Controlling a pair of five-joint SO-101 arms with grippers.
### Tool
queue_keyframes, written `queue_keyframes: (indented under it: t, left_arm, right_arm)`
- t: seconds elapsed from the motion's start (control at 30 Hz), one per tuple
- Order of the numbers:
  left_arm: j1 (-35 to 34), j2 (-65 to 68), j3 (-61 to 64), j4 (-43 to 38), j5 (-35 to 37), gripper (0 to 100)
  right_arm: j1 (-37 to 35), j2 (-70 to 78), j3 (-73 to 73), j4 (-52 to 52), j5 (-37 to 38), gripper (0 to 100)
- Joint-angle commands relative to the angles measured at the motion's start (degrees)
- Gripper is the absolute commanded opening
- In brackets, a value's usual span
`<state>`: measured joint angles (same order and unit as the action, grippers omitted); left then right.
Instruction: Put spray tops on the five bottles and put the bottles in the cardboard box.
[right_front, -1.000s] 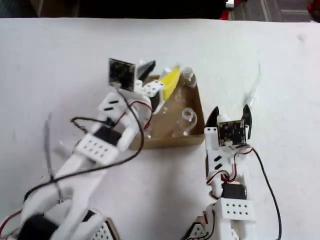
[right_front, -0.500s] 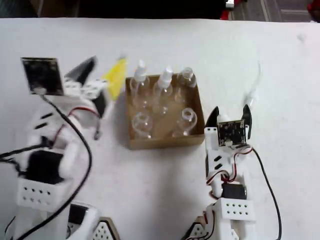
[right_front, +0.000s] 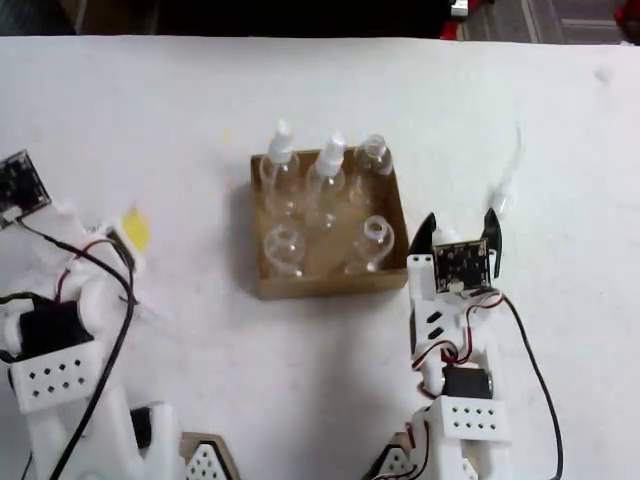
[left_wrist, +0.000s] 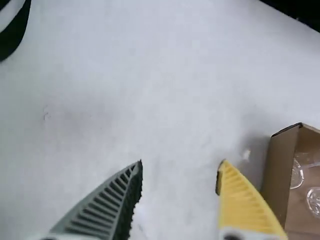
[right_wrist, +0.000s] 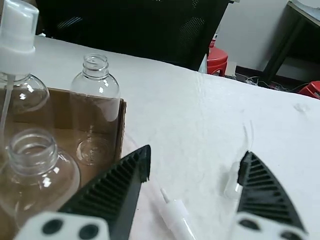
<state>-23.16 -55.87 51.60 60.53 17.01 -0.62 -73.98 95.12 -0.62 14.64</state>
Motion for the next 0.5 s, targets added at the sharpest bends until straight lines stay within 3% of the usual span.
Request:
queue_keyframes:
  t: [0.0, 0.23, 0.47]
  left_arm:
    - [-0.84, -0.92, 3.96, -2.81, 3.52, 23]
    - [-2.33, 12.44, 5.27, -4.13, 4.66, 23]
    - [-7.78, 29.85, -1.93, -4.92, 11.52, 23]
  right_arm:
    - [-0.48, -0.04, 0.35, -1.01, 0.79, 26.1]
    - [-0.48, -0.31, 0.62, -1.01, 0.79, 26.1]
    - [-0.57, -0.31, 0.7, -1.01, 0.79, 26.1]
